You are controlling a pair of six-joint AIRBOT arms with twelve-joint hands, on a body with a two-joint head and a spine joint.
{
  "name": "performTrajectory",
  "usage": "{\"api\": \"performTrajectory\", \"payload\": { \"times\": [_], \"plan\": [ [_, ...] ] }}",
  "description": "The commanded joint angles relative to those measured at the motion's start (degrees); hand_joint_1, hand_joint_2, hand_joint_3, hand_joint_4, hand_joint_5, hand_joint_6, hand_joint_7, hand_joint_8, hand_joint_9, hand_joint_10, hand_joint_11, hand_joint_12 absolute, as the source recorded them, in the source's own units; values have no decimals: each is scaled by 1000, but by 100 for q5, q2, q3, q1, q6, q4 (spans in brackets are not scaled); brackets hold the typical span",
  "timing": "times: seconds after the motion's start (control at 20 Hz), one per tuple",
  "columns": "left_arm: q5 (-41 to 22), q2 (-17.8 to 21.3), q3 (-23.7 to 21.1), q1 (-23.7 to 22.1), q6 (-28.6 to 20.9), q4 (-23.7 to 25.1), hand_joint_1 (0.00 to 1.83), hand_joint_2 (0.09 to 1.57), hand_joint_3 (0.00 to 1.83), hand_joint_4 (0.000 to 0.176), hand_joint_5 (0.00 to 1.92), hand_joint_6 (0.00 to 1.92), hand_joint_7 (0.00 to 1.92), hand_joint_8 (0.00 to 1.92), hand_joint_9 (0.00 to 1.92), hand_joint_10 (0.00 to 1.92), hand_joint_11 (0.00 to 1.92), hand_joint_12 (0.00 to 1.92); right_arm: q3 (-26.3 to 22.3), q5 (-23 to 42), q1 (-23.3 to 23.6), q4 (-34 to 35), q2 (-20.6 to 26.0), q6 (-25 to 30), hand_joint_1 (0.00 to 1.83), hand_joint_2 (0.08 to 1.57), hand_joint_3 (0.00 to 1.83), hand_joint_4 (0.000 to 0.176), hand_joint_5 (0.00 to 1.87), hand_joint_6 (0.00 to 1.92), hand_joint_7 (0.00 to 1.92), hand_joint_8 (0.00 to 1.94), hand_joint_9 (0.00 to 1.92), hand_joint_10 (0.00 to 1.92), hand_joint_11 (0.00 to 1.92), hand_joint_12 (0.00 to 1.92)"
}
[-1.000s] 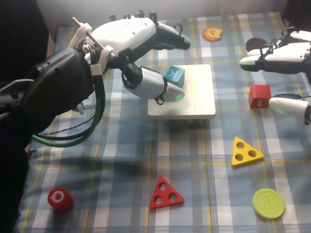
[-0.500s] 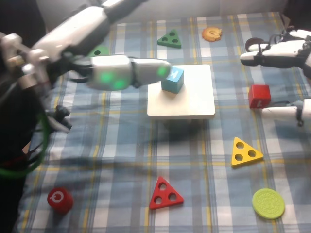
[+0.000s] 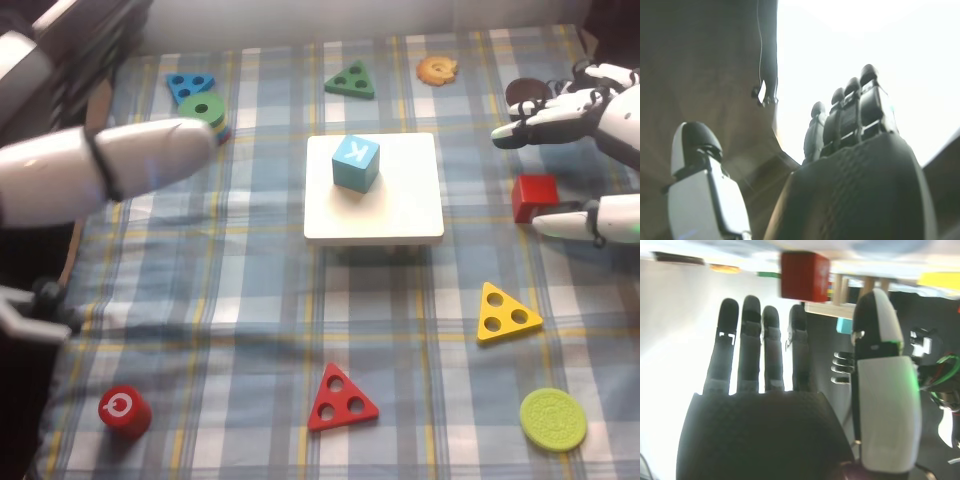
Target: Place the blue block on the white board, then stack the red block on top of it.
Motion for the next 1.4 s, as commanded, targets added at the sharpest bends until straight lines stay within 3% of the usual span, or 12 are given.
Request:
{"api": "performTrajectory", "payload": {
  "times": [0.0,0.1,0.3,0.4,0.5,0.65,0.7,0.75,0.8,1.0,1.15,1.35],
  "plan": [
    [-1162,105,-72,152,-233,21,693,811,0,173,84,2,35,2,0,0,0,75,39,430,105,81,-66,-69,838,1028,3,18,589,10,482,9,509,9,61,1042],
    [-1415,192,-195,414,-302,-32,704,809,0,147,110,4,32,1,0,0,0,31,52,317,136,209,-99,-294,830,1024,1,24,598,11,488,10,510,8,60,1039],
    [-1619,222,-287,649,-383,-128,683,811,0,175,99,0,67,10,0,0,0,2,114,180,185,328,-178,-494,857,1035,1,10,654,8,523,6,543,9,89,1031],
    [-1652,206,-287,708,-429,-173,679,813,1,176,97,2,88,14,20,7,12,7,163,115,207,346,-195,-494,875,1052,2,4,696,6,545,4,555,6,105,1016],
    [-1686,189,-287,771,-478,-216,691,813,0,152,107,5,98,12,21,5,43,21,196,75,211,363,-197,-494,900,1056,1,3,726,11,560,7,569,9,126,1023],
    [-1705,169,-287,902,-569,-299,705,820,3,173,119,7,56,0,0,0,42,22,221,61,222,399,-197,-494,946,1066,1,0,810,12,612,8,619,14,169,1019],
    [-1726,170,-287,932,-586,-312,714,819,3,175,121,7,58,2,0,0,25,16,223,61,230,400,-197,-494,1025,1141,0,81,948,775,685,1,678,6,234,984],
    [-1751,171,-287,948,-595,-334,707,822,3,176,116,4,61,3,0,0,45,25,224,60,237,400,-198,-495,1068,1130,0,21,968,945,751,15,722,14,257,978],
    [-1764,170,-286,952,-595,-351,704,827,5,171,116,4,65,4,0,0,55,29,225,60,245,400,-201,-495,1101,1112,0,0,994,942,798,22,755,21,288,973],
    [-1768,163,-287,999,-609,-393,723,828,3,175,118,3,47,0,0,0,55,32,190,136,308,314,-193,-449,1142,1083,0,0,1053,855,863,11,744,4,247,967],
    [-1814,206,-292,1106,-648,-470,723,820,0,165,119,2,47,1,0,0,57,35,175,606,674,-351,-57,312,1138,1087,0,0,1042,872,842,4,718,4,119,1167],
    [-1854,228,-292,1192,-649,-545,718,830,3,126,129,5,81,11,19,6,72,45,227,709,1508,-1357,-45,706,1129,1062,0,0,1101,777,830,1,705,0,72,1114]
  ]
}}
